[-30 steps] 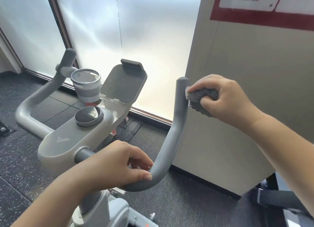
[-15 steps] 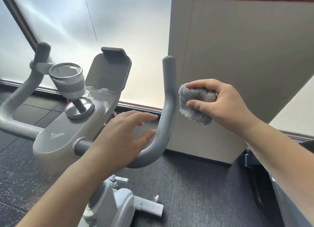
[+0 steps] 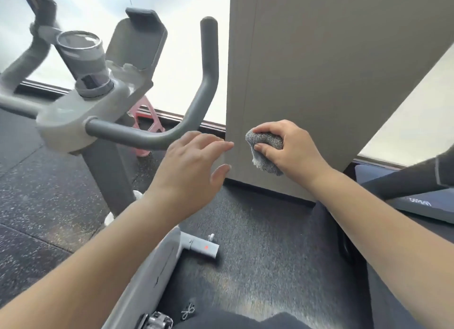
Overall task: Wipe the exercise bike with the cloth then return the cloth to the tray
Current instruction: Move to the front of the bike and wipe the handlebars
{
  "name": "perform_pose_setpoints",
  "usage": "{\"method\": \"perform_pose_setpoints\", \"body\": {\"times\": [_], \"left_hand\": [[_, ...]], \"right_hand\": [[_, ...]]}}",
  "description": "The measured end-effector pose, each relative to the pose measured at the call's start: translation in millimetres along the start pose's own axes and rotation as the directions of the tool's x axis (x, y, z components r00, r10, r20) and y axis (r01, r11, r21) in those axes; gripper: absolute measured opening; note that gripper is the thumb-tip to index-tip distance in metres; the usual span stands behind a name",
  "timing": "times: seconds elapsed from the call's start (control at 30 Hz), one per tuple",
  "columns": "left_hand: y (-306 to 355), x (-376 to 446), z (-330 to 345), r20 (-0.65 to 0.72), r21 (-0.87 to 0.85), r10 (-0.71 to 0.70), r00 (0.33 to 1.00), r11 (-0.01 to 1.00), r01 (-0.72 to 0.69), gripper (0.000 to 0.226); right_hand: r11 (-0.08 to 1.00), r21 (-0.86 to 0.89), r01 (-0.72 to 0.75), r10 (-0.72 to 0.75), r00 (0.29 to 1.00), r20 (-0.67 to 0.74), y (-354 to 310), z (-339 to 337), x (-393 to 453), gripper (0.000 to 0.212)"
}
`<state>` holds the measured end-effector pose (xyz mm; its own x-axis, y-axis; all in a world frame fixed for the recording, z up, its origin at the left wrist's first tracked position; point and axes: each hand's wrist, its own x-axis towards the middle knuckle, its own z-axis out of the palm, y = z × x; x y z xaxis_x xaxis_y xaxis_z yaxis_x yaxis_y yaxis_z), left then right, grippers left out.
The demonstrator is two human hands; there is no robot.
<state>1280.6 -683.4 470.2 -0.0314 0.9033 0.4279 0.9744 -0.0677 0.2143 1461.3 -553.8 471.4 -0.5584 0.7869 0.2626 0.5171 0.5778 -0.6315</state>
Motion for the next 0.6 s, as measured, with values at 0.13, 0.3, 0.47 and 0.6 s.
{"method": "perform_pose_setpoints", "body": {"times": [0.13, 0.3, 0.47, 0.6], "left_hand": [[26, -37, 32, 0.177, 0.104, -0.11, 0.978, 0.99, 0.093, 0.046], [46, -82, 63, 0.322, 0.227, -0.223, 0.92, 0.962, 0.154, 0.055], [53, -123, 78, 0.402, 0.287, -0.287, 0.87, 0.941, 0.178, 0.061], [52, -163, 79, 0.455, 0.304, -0.315, 0.833, 0.934, 0.188, 0.062]], "right_hand": [[0.997, -0.068, -0.033, 0.039, 0.996, 0.086, 17, 8, -37, 0.028], [0.989, -0.136, -0.063, 0.084, 0.983, 0.16, 27, 20, -85, 0.028], [0.975, -0.196, -0.102, 0.135, 0.977, 0.166, 26, 29, -129, 0.028], [0.956, -0.263, -0.133, 0.178, 0.971, 0.158, 18, 40, -167, 0.029]]}}
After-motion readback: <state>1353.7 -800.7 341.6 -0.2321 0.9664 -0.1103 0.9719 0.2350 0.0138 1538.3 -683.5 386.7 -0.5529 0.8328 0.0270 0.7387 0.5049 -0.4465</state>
